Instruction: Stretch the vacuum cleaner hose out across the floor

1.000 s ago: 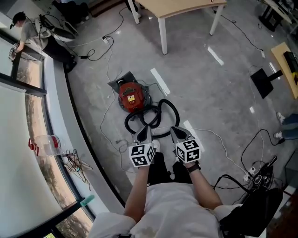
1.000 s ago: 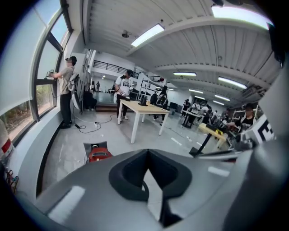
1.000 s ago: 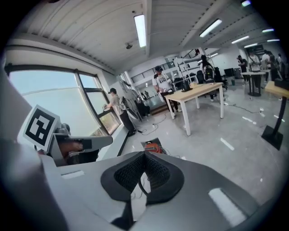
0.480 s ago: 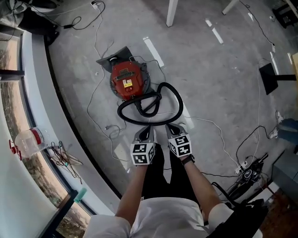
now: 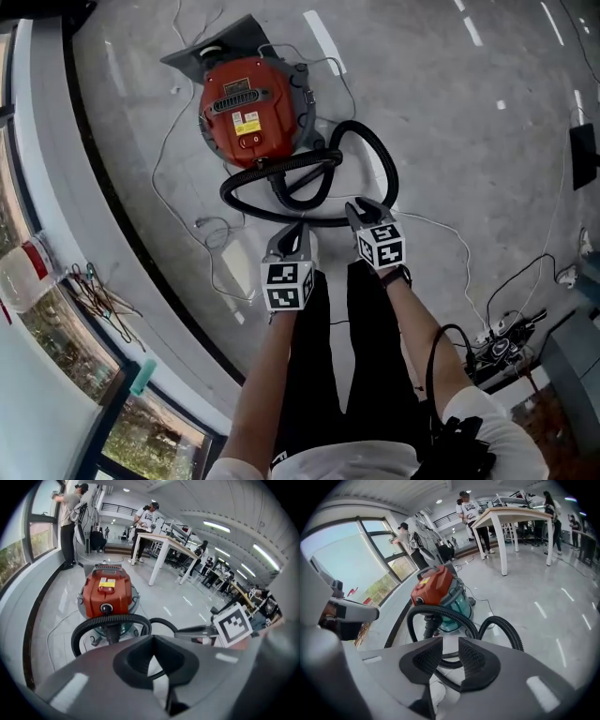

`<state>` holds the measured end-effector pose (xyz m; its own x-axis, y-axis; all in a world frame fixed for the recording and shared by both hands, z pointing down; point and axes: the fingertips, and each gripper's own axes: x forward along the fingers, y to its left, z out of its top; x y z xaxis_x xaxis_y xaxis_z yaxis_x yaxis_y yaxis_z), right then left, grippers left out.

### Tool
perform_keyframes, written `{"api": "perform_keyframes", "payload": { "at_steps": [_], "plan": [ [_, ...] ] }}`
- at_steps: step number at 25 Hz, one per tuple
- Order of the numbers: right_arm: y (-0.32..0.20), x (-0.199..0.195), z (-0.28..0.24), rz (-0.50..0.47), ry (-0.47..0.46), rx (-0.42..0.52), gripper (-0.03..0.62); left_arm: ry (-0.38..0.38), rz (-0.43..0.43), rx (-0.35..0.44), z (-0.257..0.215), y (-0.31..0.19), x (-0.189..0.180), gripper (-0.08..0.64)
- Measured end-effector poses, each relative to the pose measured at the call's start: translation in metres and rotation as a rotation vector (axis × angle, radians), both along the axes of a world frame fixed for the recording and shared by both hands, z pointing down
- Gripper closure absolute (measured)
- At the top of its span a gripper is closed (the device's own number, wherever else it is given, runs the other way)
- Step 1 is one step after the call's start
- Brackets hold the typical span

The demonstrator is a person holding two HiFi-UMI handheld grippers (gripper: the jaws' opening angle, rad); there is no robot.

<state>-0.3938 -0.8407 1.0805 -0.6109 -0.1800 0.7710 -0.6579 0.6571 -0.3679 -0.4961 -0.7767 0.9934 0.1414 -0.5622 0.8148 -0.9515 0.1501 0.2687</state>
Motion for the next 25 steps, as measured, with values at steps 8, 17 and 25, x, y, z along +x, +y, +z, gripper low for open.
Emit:
{"api": "perform_keyframes", "payload": {
  "at_steps": [8, 17, 25],
  "plan": [
    [-0.027, -0.033, 0.090, -0.273, 0.060, 0.117, 0.127, 0.057, -0.007, -0.122, 0.091, 0.028, 0.019, 0.557],
    [-0.069, -0.094, 0.140, -0.529, 0.023, 0.252, 0.104, 0.073, -0.048, -0.142, 0.106, 0.048, 0.019, 0.557],
    [-0.056, -0.123, 0.149, -0.732, 0.063, 0.350, 0.257, 0.069, -0.072, -0.118, 0.107, 0.040, 0.021, 0.558]
  ]
}}
